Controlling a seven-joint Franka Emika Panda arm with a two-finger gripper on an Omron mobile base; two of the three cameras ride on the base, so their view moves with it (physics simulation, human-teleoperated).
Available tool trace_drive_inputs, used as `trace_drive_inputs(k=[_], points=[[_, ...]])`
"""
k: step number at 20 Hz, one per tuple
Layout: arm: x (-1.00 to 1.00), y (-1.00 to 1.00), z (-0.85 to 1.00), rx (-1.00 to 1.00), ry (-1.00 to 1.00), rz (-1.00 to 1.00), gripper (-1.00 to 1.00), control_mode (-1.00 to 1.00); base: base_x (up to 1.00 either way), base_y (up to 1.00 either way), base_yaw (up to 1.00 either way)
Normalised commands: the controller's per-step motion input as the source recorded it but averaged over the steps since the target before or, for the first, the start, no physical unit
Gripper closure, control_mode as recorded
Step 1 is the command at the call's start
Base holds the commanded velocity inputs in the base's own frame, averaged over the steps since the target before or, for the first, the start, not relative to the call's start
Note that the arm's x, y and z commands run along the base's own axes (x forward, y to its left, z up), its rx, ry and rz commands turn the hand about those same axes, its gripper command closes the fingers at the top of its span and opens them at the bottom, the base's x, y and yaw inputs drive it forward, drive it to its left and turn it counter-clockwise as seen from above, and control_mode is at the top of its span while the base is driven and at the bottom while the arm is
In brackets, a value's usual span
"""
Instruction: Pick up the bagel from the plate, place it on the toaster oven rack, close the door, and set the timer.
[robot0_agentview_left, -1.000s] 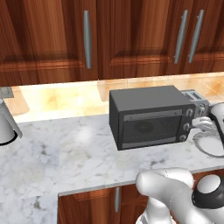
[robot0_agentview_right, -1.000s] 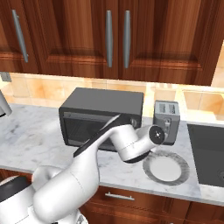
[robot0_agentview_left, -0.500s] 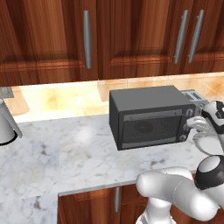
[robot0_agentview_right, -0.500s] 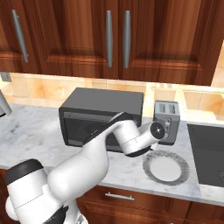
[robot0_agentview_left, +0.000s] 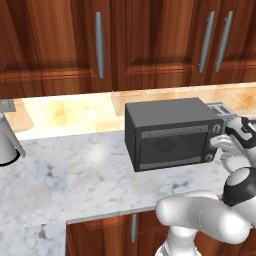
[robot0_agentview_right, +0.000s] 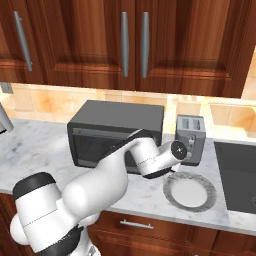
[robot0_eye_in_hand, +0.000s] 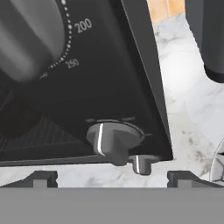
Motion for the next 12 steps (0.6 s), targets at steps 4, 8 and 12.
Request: trace_drive_inputs(k=[4,8,12], points=[[0.21,-0.01,0.00,-0.03,-0.01,0.00,-1.00,-1.00,0.00,0.00,0.00],[0.11,-0.04,-0.09,-0.03,0.00,0.00,-1.00,-1.00,0.00,0.00,0.00],[0.05,-0.09,-0.14,-0.03,0.00,0.00,-1.00,-1.00,0.00,0.00,0.00]])
